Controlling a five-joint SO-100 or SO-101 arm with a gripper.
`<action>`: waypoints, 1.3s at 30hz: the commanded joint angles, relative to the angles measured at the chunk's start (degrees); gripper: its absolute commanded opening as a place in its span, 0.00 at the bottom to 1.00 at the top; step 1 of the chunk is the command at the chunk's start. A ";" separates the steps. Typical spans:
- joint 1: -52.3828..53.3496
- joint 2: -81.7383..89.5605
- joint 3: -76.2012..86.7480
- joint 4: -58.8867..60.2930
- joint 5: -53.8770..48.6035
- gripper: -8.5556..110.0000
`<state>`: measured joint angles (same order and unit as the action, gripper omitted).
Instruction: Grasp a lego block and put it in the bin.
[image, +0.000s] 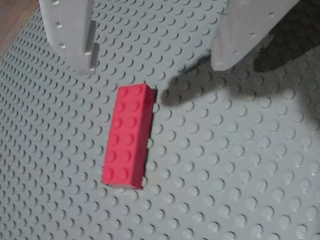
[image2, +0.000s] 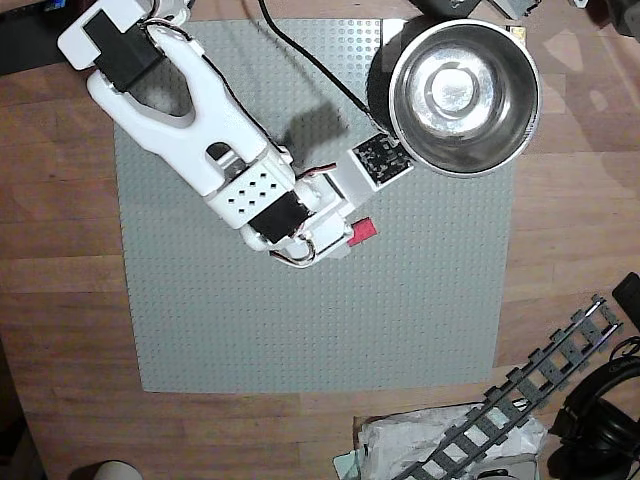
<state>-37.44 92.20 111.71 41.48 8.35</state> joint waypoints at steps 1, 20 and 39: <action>-0.35 -0.09 -3.69 0.53 0.53 0.25; -3.78 -15.82 -18.81 2.90 0.62 0.25; -0.70 -25.14 -31.82 9.67 0.09 0.25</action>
<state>-39.38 66.88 82.62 50.98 8.44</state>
